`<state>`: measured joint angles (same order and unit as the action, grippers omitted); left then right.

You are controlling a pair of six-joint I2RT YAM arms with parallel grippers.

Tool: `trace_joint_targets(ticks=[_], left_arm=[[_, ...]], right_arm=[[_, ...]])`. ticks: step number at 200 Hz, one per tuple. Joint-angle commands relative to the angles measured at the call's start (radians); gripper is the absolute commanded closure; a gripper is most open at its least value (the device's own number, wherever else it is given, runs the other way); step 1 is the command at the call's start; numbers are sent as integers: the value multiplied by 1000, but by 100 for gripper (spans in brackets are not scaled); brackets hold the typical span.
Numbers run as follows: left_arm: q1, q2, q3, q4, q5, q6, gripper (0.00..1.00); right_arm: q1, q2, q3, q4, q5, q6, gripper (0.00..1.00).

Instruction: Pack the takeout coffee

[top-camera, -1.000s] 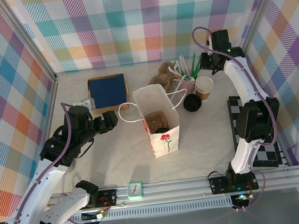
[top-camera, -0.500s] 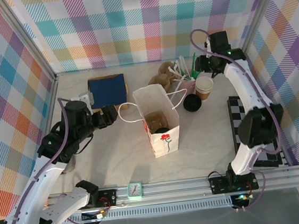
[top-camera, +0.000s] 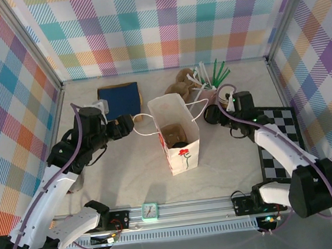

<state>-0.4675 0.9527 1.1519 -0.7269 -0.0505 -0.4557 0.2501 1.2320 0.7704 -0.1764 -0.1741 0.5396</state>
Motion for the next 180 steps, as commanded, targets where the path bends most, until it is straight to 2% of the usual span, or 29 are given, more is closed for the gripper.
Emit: trace_joint_targets(ticks=[1,38,73,180], left_arm=[[10,-17,32,15,11,-10,15],[11,-41,18,9,3,-18,15],[10,-58,15,-5,-8,-13,15],[10,-81,14,-34,-45,7,15]], right_arm=[[33,47,-2,271,-43,87,32],[78,209,14,429,9,127,36],[108,346,59,502,67,148,40],[132,549,195,527,128,178,45]])
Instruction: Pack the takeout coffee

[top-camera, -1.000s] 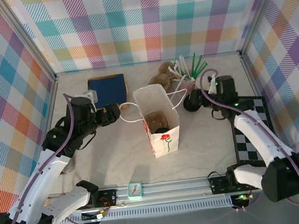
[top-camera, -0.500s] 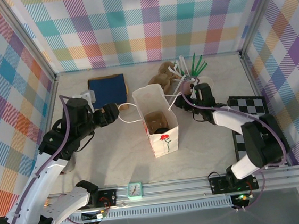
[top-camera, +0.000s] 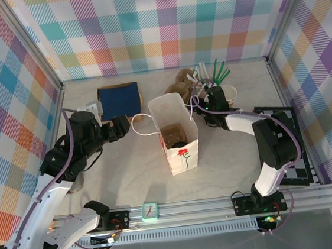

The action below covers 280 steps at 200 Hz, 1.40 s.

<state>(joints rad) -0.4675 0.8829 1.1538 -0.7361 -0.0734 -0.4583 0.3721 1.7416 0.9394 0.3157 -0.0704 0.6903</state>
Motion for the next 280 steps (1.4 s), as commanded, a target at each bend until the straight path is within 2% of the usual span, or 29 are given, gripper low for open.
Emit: trace_joint_targets(ticks=[1,58,78,126,168,224,280], left_arm=[[10,-10,12,-25,-22,10,14],[10,-11,17,-36,-34,18,14],[11,-14,17,-40,-36,23,14],[10,-19,21,-55,-54,35,14],[10,-17,26,-57,-59,41,14],[10,-6,43,-54,-53,43,14],[10,10,64,-40,-40,37,14]], right_arm=[[11,41,27,34,25,28,45],[30,109,70,56,59,42,46],[30,129,88,67,58,41,49],[30,151,103,119,60,44,80],[40,121,92,123,74,24,100],[74,22,60,54,136,-11,100],[166,-174,29,-88,251,-168,100]])
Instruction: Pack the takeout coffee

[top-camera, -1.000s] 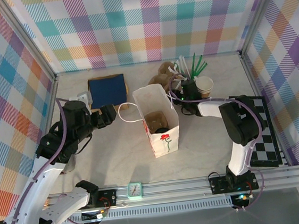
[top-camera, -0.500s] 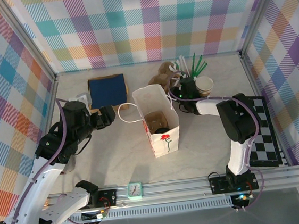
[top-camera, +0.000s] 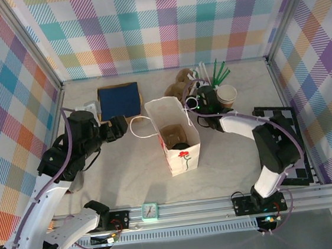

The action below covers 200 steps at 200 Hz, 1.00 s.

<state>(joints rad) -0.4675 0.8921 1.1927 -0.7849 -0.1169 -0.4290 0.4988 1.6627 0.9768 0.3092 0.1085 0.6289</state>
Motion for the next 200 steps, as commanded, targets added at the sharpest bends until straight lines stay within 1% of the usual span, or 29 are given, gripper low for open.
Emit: trace_joint_targets(ticks=[1,47,77,131,183,200], left_arm=[[10,1,25,9,4,7,14],[10,3,25,14,26,5,14],[11,-6,25,13,31,6,14],[10,-28,17,8,35,3,14],[10,-31,10,21,48,1,14],[10,-31,10,23,54,3,14]], right_arm=[[42,-100,-8,-86,75,-110,100],[81,-275,7,-208,147,-228,100],[83,-343,69,-298,179,-301,100],[84,-448,206,-420,207,-478,100],[84,-505,314,-513,157,-565,98],[84,-525,342,-545,114,-572,98]])
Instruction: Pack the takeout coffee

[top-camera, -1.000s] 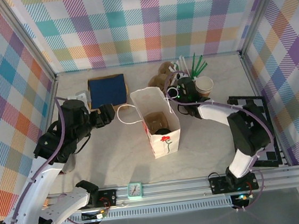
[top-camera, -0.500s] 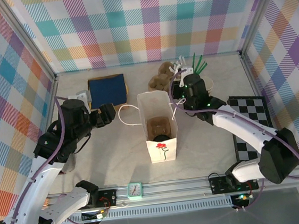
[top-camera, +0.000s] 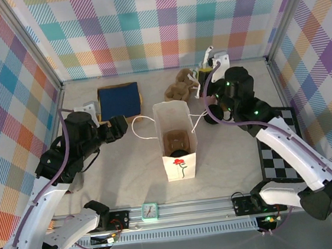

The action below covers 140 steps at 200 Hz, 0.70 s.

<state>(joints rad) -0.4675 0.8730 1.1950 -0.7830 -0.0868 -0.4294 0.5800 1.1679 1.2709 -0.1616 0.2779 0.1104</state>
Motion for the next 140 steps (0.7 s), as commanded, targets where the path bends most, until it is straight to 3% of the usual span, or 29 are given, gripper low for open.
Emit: trace_joint_targets(ticks=[1,34,95,140], left_arm=[[10,-11,7,21,24,3,14],[10,-5,-10,26,41,5,14],[10,25,-29,51,54,8,14],[11,30,-35,67,48,1,14]], right_arm=[[3,-31,50,-75,-59,-54,98],[19,-39,140,-169,-256,-59,97],[130,23,298,-371,-408,-84,96],[146,82,246,-358,-474,-37,95]])
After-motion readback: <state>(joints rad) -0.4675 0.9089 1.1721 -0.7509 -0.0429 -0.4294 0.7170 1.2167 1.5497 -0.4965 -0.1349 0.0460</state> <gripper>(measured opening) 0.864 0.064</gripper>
